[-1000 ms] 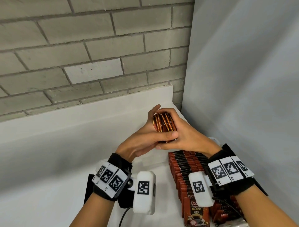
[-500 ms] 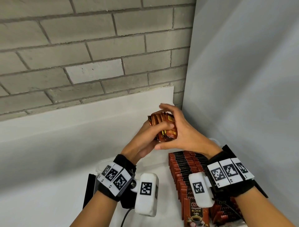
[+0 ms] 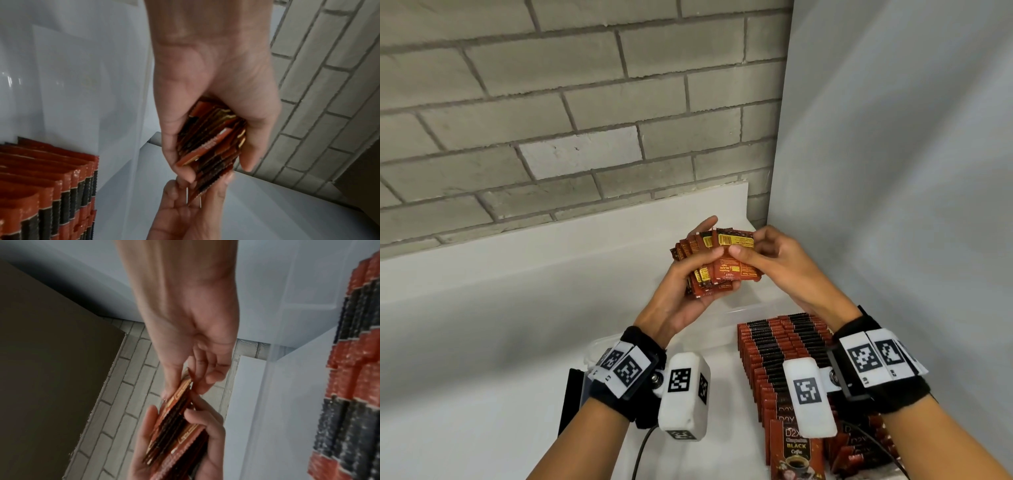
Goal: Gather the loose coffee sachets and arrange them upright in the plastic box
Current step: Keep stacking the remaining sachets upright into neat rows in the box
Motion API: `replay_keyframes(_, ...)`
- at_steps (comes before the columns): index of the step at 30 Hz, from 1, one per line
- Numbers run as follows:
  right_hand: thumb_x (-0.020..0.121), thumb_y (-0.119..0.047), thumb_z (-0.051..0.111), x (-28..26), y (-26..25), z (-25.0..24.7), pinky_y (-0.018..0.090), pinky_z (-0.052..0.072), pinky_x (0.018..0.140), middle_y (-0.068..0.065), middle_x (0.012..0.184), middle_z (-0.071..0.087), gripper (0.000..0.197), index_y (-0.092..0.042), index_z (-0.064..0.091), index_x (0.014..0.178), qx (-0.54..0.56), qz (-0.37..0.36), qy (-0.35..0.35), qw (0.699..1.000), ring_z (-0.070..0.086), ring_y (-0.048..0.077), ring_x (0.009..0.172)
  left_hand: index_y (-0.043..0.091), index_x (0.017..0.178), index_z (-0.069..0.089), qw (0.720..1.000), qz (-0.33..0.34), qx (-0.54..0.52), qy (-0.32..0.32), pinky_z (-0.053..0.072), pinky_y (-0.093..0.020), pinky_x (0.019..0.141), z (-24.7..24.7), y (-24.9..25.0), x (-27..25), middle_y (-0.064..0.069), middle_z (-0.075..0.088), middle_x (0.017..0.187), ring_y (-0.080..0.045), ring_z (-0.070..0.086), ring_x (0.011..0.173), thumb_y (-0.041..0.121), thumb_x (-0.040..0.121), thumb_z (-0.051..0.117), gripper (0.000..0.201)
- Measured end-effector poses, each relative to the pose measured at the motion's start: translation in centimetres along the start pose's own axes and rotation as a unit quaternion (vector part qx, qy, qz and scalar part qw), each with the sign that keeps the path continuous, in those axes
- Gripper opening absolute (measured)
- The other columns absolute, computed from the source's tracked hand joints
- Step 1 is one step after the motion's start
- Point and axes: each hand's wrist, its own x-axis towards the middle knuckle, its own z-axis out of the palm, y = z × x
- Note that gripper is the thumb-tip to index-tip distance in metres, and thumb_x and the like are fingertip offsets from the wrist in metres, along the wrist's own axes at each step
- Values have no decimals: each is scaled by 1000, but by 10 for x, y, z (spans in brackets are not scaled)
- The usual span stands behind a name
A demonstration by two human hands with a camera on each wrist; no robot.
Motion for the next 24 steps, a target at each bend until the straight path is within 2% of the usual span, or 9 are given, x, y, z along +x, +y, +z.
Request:
replay_keyframes(3,70,-42,72,1,0,0,18,46,52,-2,74,68,43,-13,55,97,4,0,20,1000,63,5,66,21,122,59,1000,-5,-16,2,56,-35,66,-2,-2,2,-17,63,122,-30,66,97,9,81,62,43)
replay_keyframes(6,79,-30,72,0,-2,-1,16,44,50,-8,70,68,27,-20,55,96,11,-26,62,998,63,3,66,20,111,61,1000,-10,-24,9,53,-35,64,-4,-3,4,-15,66,114,-29,67,92,7,81,62,33)
replay_keyframes(8,84,-26,69,-1,-7,-2,15,49,57,-7,85,70,20,-26,55,97,28,-69,101,992,66,4,77,19,107,62,999,-12,-37,13,52,-35,63,-5,-3,4,-16,66,112,-29,67,89,7,82,61,28)
replay_keyframes(11,86,-20,66,-5,-16,-6,20,54,78,-4,100,68,15,-25,60,99,47,-132,128,982,65,3,94,18,108,61,999,-14,-50,11,52,-35,65,-5,-1,3,-21,64,116,-32,65,94,9,84,59,26)
replay_keyframes(13,83,-17,69,-5,-17,-6,20,51,85,-3,104,65,13,-22,66,95,13,-151,100,983,62,1,99,18,108,60,998,-17,-57,5,52,-35,65,-5,-1,3,-23,64,117,-34,63,97,11,85,58,24)
replay_keyframes(15,77,-20,72,-5,-15,-3,27,48,95,-3,113,61,16,-23,72,92,-14,-150,47,987,56,5,112,18,107,61,998,-10,-68,2,52,-35,64,-6,-2,5,-19,63,116,-34,62,97,12,84,61,23)
replay_keyframes(19,73,-26,70,-5,-12,-2,41,41,108,-10,122,57,23,-33,74,95,-49,-145,-6,988,48,9,124,17,108,64,993,27,-115,-22,53,-36,67,-10,-2,7,-15,65,110,-30,64,92,17,69,83,43)
replay_keyframes(22,83,-9,68,-5,-11,-3,39,42,107,-10,124,57,30,-35,75,95,-51,-148,-32,987,47,9,125,19,107,66,993,47,-99,-34,55,-37,71,-11,-1,6,-13,67,110,-27,64,93,20,65,86,47)
replay_keyframes(24,87,8,57,-7,-11,-3,30,46,101,-8,126,57,42,-29,75,95,-60,-148,-50,986,48,6,123,23,106,66,996,51,-66,-28,53,-38,76,-11,-1,7,-12,67,112,-28,64,96,8,69,81,43)
